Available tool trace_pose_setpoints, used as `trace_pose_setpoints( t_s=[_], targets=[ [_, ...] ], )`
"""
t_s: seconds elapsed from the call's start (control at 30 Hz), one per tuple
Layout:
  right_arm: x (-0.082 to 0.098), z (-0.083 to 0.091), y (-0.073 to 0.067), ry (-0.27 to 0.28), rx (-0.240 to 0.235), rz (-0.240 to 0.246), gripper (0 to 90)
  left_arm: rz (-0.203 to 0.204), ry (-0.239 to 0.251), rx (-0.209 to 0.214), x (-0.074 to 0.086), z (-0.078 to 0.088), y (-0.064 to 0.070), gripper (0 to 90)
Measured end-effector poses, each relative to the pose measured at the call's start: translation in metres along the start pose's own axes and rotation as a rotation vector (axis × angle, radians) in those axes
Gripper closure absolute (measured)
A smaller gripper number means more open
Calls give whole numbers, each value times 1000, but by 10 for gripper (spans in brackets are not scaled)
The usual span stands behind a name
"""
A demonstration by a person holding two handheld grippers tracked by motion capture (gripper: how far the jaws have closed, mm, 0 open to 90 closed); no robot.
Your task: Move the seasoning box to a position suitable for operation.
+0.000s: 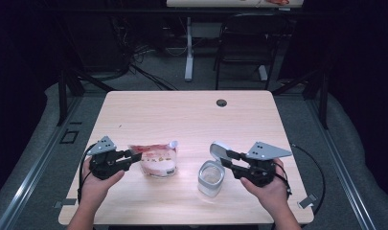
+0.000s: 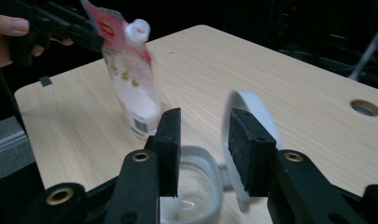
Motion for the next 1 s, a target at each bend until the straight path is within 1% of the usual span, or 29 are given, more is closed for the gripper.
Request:
trace_pose_setpoints(
  t_s=[0.03, 0.07, 0.1, 0.13, 0.17, 0.2, 0.3, 0.37, 0.4, 0.43, 0.47, 0.6, 0.67, 0.83, 0.93, 1.0],
  targets=[
    [-3, -4, -4, -4, -10, 11, 646, 4, 7, -2, 1, 1, 0, 696],
    [-3, -4, -4, -4, -10, 11, 646, 4, 7, -2, 1, 1, 0, 702],
    [-7, -14, -10, -13, -27, 28, 644, 3, 7, -5, 1, 1, -1, 707],
    [-8, -18, -13, -15, -29, 34, 644, 5, 13, -4, 1, 2, -1, 709],
    [-8, -18, -13, -15, -29, 34, 644, 5, 13, -4, 1, 2, -1, 714],
    [-11, -28, -18, -28, -40, 43, 644, 7, 17, -6, 1, 3, -1, 719],
    [-13, -41, -26, -41, -60, 54, 644, 4, 16, -8, 1, 4, -1, 723],
    [-15, -47, -29, -45, -62, 57, 644, 0, 15, -13, 1, 4, -1, 724],
    [-15, -47, -29, -45, -62, 57, 644, 0, 15, -13, 1, 4, -1, 727],
    [-17, -56, -32, -53, -69, 63, 644, -1, 16, -14, 1, 4, 0, 729],
    [-18, -59, -34, -54, -69, 62, 645, -1, 16, -15, 1, 4, 0, 730],
    [-23, -69, -39, -49, -91, 60, 644, 0, 17, -9, 1, 4, -1, 727],
    [-25, -74, -42, -51, -92, 64, 644, 6, 20, -8, 1, 3, -1, 720],
    [-29, -86, -47, -58, -94, 68, 644, -1, 13, -2, 0, 3, -1, 725],
    [-31, -90, -49, -56, -96, 72, 644, -2, 16, -5, 0, 3, -1, 725],
    [-31, -96, -50, -64, -101, 71, 644, -2, 19, -1, 0, 3, -1, 728]
  ],
)
Point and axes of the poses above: each handheld gripper's, and its own axes: z roughly backward along the jaws, x roughly out of its underside, y roughly to its right, the point moved 1 cm from there along -z, roughly forward along the jaws, and after that the axes turned 11 degrees about x, right-handed, at the moved point
